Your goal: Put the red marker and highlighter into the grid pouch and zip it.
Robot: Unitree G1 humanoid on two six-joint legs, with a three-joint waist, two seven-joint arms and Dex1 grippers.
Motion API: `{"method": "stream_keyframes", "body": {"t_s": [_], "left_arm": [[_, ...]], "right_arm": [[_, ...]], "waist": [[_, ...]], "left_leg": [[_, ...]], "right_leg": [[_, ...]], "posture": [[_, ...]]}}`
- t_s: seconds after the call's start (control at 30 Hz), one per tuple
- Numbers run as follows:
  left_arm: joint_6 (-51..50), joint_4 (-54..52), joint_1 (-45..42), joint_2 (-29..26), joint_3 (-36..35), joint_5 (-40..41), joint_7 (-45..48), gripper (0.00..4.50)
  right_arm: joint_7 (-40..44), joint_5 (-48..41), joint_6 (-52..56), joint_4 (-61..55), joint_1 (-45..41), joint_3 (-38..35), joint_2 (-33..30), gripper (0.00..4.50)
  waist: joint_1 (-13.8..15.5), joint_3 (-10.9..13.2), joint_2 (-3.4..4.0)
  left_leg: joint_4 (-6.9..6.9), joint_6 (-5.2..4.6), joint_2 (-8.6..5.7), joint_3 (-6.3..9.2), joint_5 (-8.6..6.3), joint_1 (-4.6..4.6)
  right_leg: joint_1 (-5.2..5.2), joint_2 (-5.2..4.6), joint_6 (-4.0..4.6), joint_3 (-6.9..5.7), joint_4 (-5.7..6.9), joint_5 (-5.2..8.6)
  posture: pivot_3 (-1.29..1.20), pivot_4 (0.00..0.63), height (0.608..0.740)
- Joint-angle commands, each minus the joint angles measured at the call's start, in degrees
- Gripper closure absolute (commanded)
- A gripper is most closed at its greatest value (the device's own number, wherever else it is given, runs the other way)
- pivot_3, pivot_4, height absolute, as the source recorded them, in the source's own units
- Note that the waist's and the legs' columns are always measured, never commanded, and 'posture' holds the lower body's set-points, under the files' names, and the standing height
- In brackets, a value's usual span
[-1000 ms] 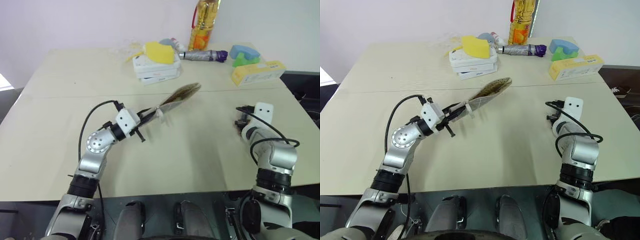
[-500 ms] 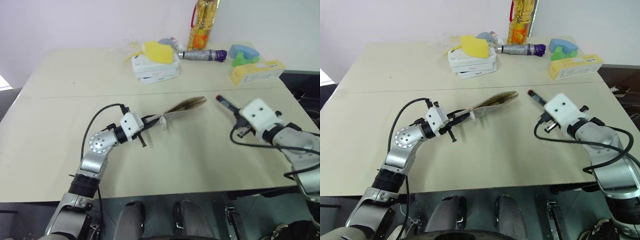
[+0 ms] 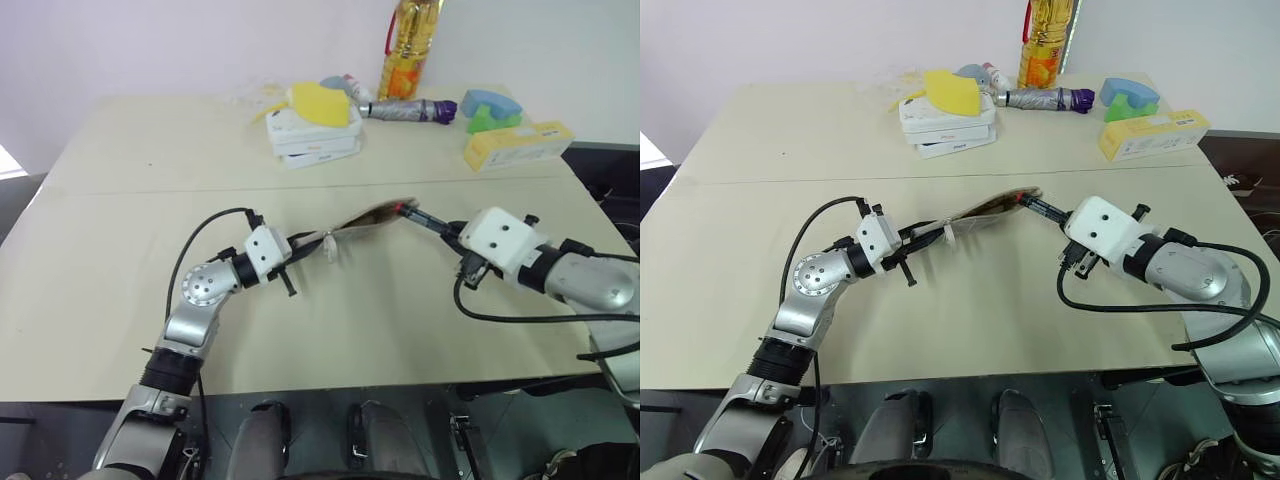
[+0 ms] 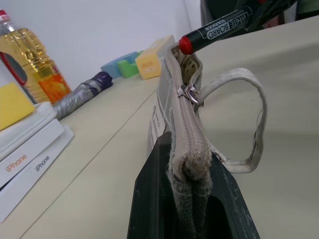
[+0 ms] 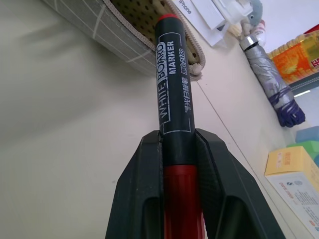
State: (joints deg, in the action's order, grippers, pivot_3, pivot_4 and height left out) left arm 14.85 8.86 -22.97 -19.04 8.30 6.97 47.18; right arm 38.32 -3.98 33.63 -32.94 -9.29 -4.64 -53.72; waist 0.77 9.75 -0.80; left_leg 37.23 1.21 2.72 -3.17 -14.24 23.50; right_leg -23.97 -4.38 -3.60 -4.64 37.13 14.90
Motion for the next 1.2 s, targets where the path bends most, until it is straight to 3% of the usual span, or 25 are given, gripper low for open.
{"method": "stream_keyframes", "body": {"t_s": [0.03, 0.5, 0.87, 1.0, 1.13, 1.2], "left_arm": [[-0.5, -2.9, -0.6, -0.1, 0.1, 1.2, 0.3, 4.5], [0.7, -5.4, -0.2, -2.9, 2.6, 2.5, 7.9, 4.5], [2.8, -3.9, -1.0, -3.5, 4.2, 2.8, 13.3, 4.5], [3.4, -4.1, -0.1, -3.6, 4.3, 2.5, 13.5, 4.5], [3.6, -3.2, 0.3, -3.9, 3.1, 1.9, 12.1, 4.5], [3.6, -2.1, 0.1, -3.8, 2.7, 1.4, 11.0, 4.5]], "right_arm": [[1.4, 1.4, -1.1, -1.7, -1.1, 0.3, -1.9, 4.14], [8.4, 10.5, -8.3, -1.8, -4.4, 10.0, -8.6, 4.14], [14.6, 16.3, -13.7, -2.9, -12.3, 18.8, -5.7, 4.14], [15.4, 16.7, -12.0, -2.9, -13.5, 19.5, -3.3, 2.24], [14.2, 13.9, -7.3, -4.6, -12.1, 14.8, -0.5, 0.14], [14.5, 10.5, -3.4, -6.1, -11.5, 11.5, 1.4, 0.14]], "waist": [[0.0, 0.0, 0.0], [0.0, 0.0, 0.01], [0.0, 0.0, 0.01], [0.0, 0.0, 0.01], [0.0, 0.0, 0.0], [0.0, 0.0, 0.01]], "left_leg": [[0.0, 0.0, 0.0, 0.0, 0.0, 0.0], [0.0, 0.0, 0.0, -0.01, 0.0, 0.0], [0.02, 0.0, 0.0, -0.02, 0.0, 0.0], [0.05, 0.0, 0.0, -0.02, 0.0, 0.0], [0.06, 0.0, 0.0, -0.02, 0.0, 0.0], [0.07, 0.0, 0.0, -0.01, 0.0, 0.0]], "right_leg": [[0.0, 0.0, 0.0, 0.0, 0.0, 0.0], [-0.01, 0.0, 0.01, 0.0, 0.0, 0.01], [-0.01, 0.0, 0.01, 0.0, 0.01, 0.0], [0.0, -0.01, 0.01, 0.0, 0.01, 0.0], [0.0, -0.01, 0.01, 0.0, 0.01, 0.0], [0.0, -0.01, 0.01, 0.0, 0.04, 0.0]], "posture": [[0.0, 0.15, 0.74], [0.0, 0.15, 0.74], [0.0, 0.15, 0.74], [0.0, 0.15, 0.74], [0.0, 0.15, 0.74], [0.0, 0.15, 0.74]]}}
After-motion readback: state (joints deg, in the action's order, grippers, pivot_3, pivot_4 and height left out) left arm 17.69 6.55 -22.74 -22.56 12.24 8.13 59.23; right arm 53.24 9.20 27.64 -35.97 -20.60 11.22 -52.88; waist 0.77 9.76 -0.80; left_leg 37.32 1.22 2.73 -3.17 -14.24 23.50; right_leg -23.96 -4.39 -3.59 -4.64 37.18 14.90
